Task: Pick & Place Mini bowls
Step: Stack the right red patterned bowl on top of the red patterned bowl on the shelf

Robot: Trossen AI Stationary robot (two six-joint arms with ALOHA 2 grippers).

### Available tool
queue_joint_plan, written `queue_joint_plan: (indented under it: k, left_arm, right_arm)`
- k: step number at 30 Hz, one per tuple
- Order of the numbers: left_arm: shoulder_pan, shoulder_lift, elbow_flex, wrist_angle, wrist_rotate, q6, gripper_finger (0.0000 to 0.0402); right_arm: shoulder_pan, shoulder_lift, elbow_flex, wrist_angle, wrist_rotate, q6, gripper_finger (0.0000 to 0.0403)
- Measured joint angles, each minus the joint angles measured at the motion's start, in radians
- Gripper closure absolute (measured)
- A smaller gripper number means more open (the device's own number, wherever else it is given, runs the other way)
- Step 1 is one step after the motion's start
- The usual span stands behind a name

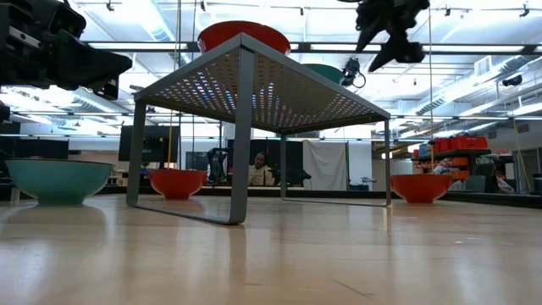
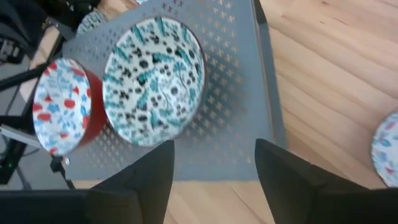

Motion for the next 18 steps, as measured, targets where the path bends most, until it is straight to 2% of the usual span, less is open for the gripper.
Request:
queue_joint_plan:
  k: [3,13,18]
  left_arm:
    - [0.0,0.0,0.0,0.0,0.0,0.0,0.0372]
    - [0.0,0.0,0.0,0.0,0.0,0.0,0.0372]
    - [0.0,0.0,0.0,0.0,0.0,0.0,0.0372]
  right_arm:
    - [0.0,-0.032,-0.016,-0.019,0.0,-0.025,0.0187]
    - [0.0,-0.182,-0.191,-0.014,0.0,-0.03,0.0195]
    - [0.0,-0.244,-0.262,-0.02,0.0,-0.1,0.0195]
